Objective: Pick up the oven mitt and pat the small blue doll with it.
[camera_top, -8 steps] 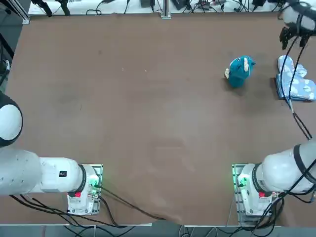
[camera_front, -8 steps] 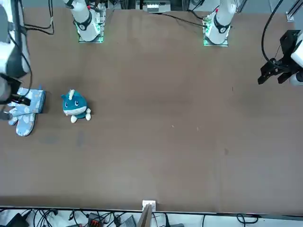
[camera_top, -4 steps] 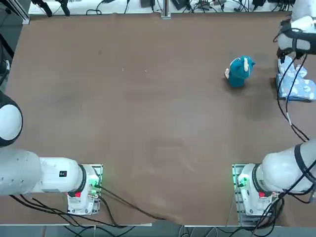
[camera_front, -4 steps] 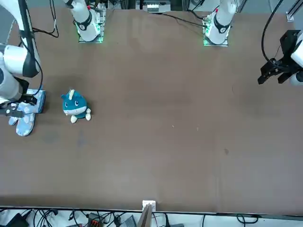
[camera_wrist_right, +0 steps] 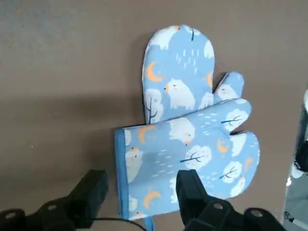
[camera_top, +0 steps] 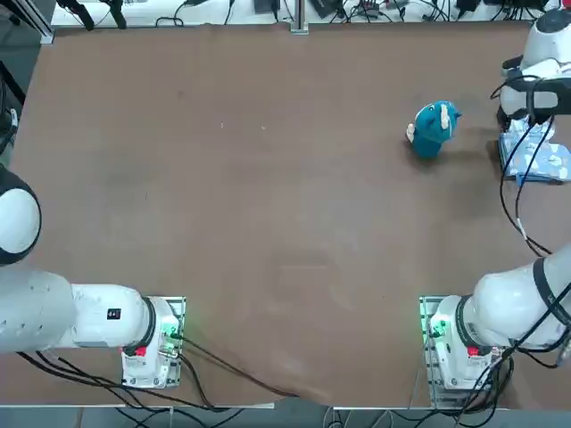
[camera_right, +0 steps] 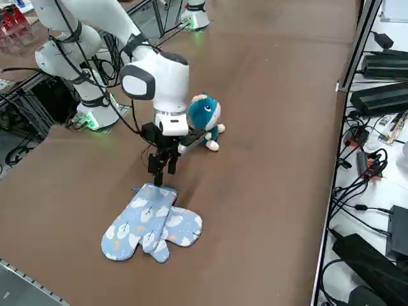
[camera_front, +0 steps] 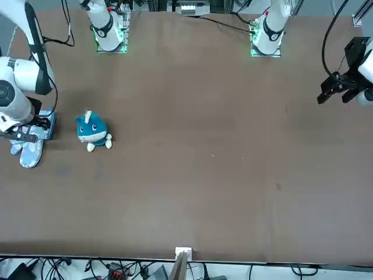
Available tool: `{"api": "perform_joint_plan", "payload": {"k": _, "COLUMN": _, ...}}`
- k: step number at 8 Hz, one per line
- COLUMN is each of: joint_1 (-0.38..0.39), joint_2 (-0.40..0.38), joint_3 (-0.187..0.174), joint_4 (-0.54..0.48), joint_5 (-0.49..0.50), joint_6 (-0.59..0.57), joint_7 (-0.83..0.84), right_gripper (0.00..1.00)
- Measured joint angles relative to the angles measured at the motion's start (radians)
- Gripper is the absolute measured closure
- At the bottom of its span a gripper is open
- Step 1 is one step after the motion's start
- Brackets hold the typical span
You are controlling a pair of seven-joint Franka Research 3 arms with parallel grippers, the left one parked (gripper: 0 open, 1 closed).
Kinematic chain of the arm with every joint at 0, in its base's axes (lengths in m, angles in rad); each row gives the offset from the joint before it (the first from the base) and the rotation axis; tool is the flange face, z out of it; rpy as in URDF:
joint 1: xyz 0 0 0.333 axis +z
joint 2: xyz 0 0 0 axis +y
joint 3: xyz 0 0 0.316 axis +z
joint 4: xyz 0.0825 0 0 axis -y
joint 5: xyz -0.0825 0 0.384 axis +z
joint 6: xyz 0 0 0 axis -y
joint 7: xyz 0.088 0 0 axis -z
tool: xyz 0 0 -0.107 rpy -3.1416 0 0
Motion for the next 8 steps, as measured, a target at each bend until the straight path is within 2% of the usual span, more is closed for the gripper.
{"api": "perform_joint_plan", "payload": {"k": 3, "joint_1": 0.000, "joint_2": 0.044, "joint_3": 0.002, "joint_4": -0.008, "joint_5": -0.022, "joint_6": 0.048, "joint_7": 0.047, "right_gripper": 0.13}}
{"api": "perform_joint_plan", "payload": {"k": 6, "joint_1": -0.007, "joint_2": 0.079, "joint_3": 0.002, "joint_4": -0.013, "joint_5": -0.149, "joint_6": 0.067, "joint_7": 0.159, "right_gripper": 0.13}}
{"api": "perform_joint_plan", "payload": {"k": 8, "joint_1": -0.012, "joint_2": 0.095, "joint_3": 0.002, "joint_4": -0.023, "joint_5": -0.165, "joint_6": 0.084, "joint_7": 0.189, "right_gripper": 0.13}}
